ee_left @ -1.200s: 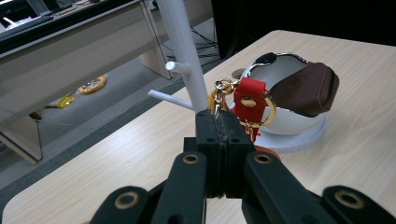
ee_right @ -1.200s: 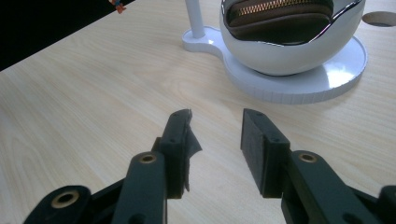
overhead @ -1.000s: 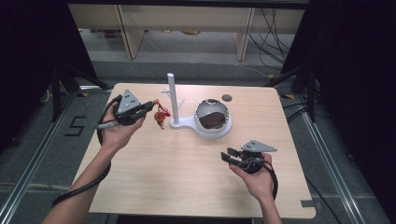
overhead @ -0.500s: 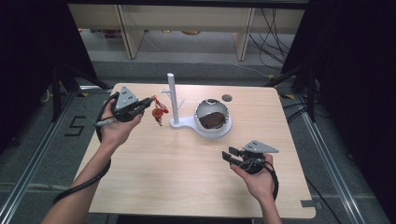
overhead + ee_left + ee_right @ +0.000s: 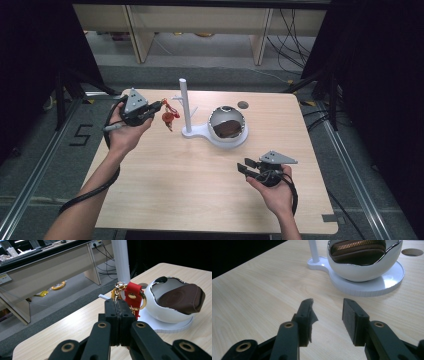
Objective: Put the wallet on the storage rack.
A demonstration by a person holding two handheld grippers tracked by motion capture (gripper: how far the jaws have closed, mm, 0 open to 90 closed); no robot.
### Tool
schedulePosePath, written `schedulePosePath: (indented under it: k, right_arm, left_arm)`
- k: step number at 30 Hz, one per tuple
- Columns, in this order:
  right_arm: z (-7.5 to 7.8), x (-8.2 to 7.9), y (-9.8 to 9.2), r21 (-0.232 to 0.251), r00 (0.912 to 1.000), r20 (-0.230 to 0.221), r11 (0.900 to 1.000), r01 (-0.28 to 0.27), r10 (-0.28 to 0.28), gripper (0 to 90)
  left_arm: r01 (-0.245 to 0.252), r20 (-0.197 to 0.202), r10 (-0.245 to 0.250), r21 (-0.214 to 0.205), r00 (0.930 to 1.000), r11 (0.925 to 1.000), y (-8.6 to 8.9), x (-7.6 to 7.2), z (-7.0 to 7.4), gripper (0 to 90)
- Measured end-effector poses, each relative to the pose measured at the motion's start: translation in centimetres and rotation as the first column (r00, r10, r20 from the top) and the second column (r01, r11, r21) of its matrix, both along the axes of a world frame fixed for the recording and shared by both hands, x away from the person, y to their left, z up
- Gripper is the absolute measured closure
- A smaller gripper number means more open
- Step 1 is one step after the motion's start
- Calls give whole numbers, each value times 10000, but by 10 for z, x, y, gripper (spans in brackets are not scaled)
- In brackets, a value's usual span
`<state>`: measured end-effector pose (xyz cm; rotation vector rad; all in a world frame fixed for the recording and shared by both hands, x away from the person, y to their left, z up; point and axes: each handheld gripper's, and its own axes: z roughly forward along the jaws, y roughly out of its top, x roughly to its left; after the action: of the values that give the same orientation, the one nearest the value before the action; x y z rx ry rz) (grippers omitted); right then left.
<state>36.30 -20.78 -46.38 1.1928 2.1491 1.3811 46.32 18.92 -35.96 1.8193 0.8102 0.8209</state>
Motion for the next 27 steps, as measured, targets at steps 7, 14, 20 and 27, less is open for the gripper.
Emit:
schedulePosePath:
  k: [7, 14, 20, 27]
  right_arm:
    - [-1, 0, 1, 111, 9993, -373, 9999, -59, 63, 604]
    - [-2, 0, -1, 75, 9995, -312, 10000, -48, 50, 603]
    - [-3, -1, 0, 75, 9989, -473, 10000, -28, 31, 601]
    - [-6, 1, 2, 255, 9983, -537, 9994, -215, 228, 600]
  left_arm:
    - [-7, 4, 7, 133, 10000, 9999, -5, 7, 1, 883]
    - [-26, -33, 27, 194, 10000, 9998, -12, 14, 3, 882]
    - [-88, -109, 91, 273, 9999, 9996, -13, 19, 2, 882]
    - [-145, -61, 147, 418, 9999, 9990, -14, 22, 3, 882]
